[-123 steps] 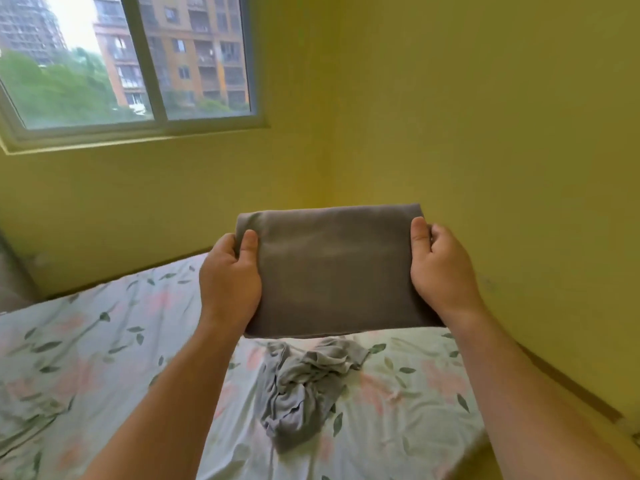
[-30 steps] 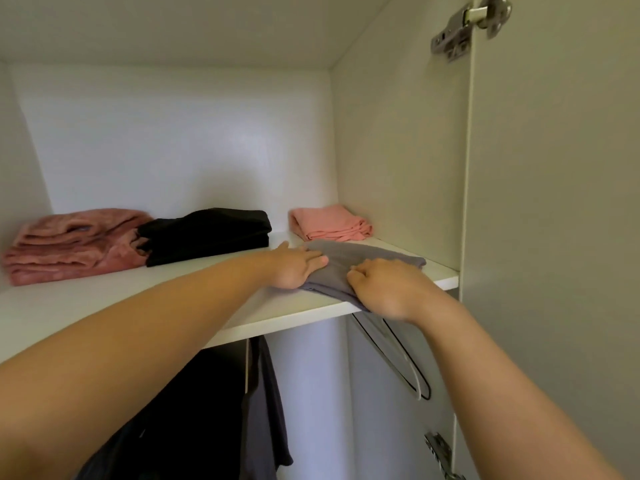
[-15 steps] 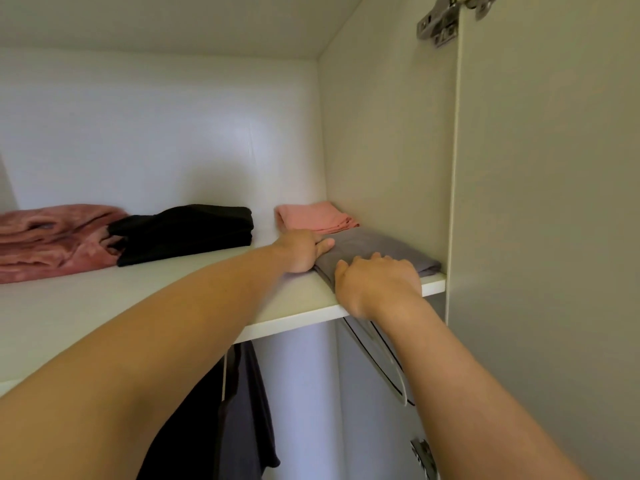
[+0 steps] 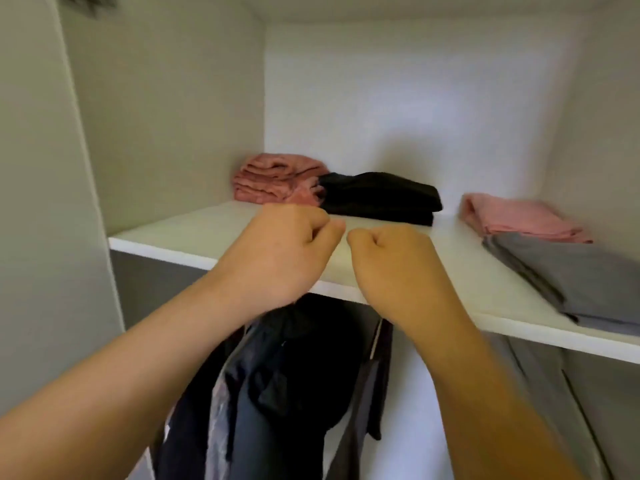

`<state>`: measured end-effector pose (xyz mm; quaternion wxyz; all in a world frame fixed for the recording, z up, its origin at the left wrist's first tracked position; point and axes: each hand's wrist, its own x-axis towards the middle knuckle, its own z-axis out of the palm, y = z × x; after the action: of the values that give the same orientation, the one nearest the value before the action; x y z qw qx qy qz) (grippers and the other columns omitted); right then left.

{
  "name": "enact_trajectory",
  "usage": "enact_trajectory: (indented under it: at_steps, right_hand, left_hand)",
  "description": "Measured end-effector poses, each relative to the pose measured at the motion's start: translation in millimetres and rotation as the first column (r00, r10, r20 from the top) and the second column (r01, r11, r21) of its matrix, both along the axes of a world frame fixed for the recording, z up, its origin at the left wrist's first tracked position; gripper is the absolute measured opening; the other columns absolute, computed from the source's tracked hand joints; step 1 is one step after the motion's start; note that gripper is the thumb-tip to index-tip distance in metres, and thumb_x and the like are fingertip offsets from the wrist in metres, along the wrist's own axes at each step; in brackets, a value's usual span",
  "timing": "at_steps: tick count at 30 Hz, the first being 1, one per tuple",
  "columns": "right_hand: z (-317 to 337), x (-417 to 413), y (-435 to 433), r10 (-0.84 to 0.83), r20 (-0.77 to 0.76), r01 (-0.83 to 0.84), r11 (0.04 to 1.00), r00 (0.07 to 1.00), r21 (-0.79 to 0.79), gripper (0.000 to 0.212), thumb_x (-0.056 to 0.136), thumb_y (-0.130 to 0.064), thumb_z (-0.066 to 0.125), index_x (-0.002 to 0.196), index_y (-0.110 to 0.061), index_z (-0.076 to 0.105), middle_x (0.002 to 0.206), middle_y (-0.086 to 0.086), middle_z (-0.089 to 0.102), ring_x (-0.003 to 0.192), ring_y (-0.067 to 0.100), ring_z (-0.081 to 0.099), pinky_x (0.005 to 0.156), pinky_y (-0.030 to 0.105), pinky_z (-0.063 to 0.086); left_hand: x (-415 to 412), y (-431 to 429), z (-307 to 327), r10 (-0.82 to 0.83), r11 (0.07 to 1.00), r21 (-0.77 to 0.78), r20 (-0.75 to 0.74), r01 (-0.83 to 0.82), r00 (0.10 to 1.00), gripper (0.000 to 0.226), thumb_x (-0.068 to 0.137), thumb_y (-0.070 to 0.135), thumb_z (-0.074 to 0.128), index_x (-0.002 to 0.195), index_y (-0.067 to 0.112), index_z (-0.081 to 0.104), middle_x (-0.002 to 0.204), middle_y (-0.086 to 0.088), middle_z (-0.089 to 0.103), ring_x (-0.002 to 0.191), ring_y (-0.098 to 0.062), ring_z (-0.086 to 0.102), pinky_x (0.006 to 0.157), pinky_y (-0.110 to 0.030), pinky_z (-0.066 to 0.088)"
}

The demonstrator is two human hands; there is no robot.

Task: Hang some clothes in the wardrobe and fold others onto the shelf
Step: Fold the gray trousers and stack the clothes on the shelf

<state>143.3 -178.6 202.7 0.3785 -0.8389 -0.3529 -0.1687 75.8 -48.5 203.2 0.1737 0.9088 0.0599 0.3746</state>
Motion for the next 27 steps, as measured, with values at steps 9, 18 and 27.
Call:
enact_trajectory:
  at_steps: [9, 18, 27]
  right_hand:
    - [-90, -185, 152, 0.731, -0.348, -0.809, 0.533, 0.588, -0.248, 0.043, 0.093, -0.033, 0.043, 0.058, -0.008, 0.038, 0.048, 0.001, 0.037, 0.053, 0.019, 0.032, 0.053, 0.035, 0.031]
    - [-217, -456, 156, 0.780, -0.625, -0.848, -0.325, 0.011, -0.419, 0.048, 0.096, -0.028, 0.040, 0.051, -0.013, 0.034, 0.043, -0.004, 0.038, 0.052, 0.021, 0.036, 0.051, 0.032, 0.028]
    - [-355, -652, 84, 0.596, -0.799, -0.548, -0.698, -0.085, -0.462, 0.041, 0.099, -0.025, 0.037, 0.060, -0.017, 0.028, 0.053, -0.002, 0.030, 0.053, 0.017, 0.027, 0.051, 0.030, 0.020]
  left_hand:
    - [-273, 50, -139, 0.682, 0.562, -0.440, -0.232, -0.700, 0.693, 0.049, 0.098, 0.035, 0.048, 0.067, -0.002, 0.048, 0.055, -0.012, 0.045, 0.050, -0.017, 0.039, 0.054, -0.034, 0.034]
    - [-491, -93, -265, 0.843, -0.368, -0.583, -0.538, -0.724, 0.005, 0.044, 0.098, 0.033, 0.048, 0.071, -0.002, 0.053, 0.056, -0.006, 0.047, 0.049, -0.013, 0.039, 0.058, -0.042, 0.043]
    - [-650, -222, -430, 0.599, -0.782, -0.524, -0.781, -0.339, -0.175, 0.038, 0.098, 0.030, 0.044, 0.067, 0.010, 0.052, 0.062, -0.008, 0.047, 0.056, -0.019, 0.042, 0.056, -0.031, 0.036]
